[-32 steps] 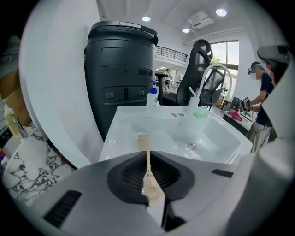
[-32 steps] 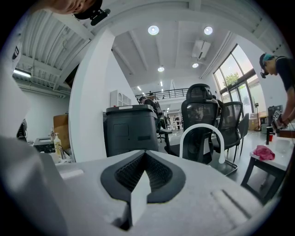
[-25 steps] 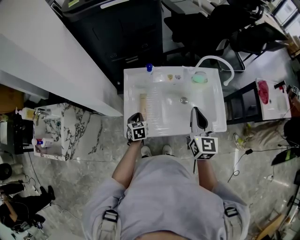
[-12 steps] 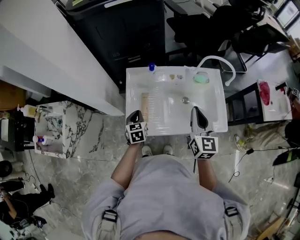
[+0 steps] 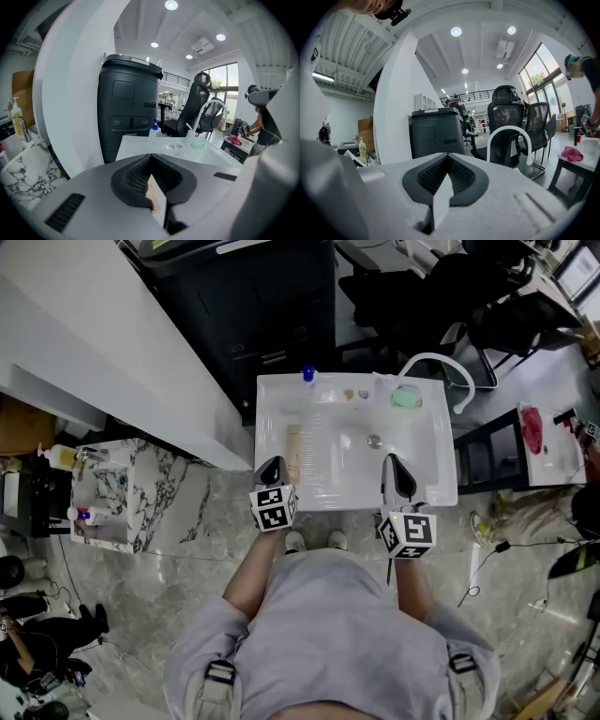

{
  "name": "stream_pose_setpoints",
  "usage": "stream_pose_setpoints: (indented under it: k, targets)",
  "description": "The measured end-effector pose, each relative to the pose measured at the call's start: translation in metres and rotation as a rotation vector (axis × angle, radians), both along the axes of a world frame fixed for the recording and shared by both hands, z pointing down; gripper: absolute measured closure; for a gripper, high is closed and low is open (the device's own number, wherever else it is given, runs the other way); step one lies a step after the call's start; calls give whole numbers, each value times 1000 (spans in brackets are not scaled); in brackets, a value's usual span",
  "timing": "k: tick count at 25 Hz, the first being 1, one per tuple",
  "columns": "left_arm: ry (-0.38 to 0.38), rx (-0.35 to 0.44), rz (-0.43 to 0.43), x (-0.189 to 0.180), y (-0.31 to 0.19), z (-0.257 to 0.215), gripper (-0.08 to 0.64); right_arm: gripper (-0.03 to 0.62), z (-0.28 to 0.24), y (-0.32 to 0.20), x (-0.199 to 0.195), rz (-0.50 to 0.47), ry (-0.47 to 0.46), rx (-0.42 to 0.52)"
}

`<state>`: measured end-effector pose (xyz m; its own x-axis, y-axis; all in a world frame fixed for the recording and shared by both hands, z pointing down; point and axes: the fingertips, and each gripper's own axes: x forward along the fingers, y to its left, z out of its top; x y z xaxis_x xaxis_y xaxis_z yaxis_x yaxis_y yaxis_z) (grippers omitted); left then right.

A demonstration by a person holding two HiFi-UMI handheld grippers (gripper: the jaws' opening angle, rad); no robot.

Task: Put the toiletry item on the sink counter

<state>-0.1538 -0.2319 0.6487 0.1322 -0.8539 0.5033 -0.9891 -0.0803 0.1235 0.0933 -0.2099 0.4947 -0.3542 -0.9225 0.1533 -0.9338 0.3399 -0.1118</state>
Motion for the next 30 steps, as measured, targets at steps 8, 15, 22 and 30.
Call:
stream_pose_setpoints:
  k: [8, 15, 22, 30]
  targets:
    - [19, 48, -1, -1, 6, -22, 554, 591, 0, 2, -4, -9, -5, 2]
    - [25, 71, -6, -3, 11, -35, 554, 591, -2, 3, -7, -17, -13, 5]
    - [30, 90, -12, -6, 18, -44, 554, 591, -2, 4, -7, -18, -19, 4]
    - [44, 117, -31, -12, 23, -55, 554, 591, -1, 4, -7, -21, -22, 4]
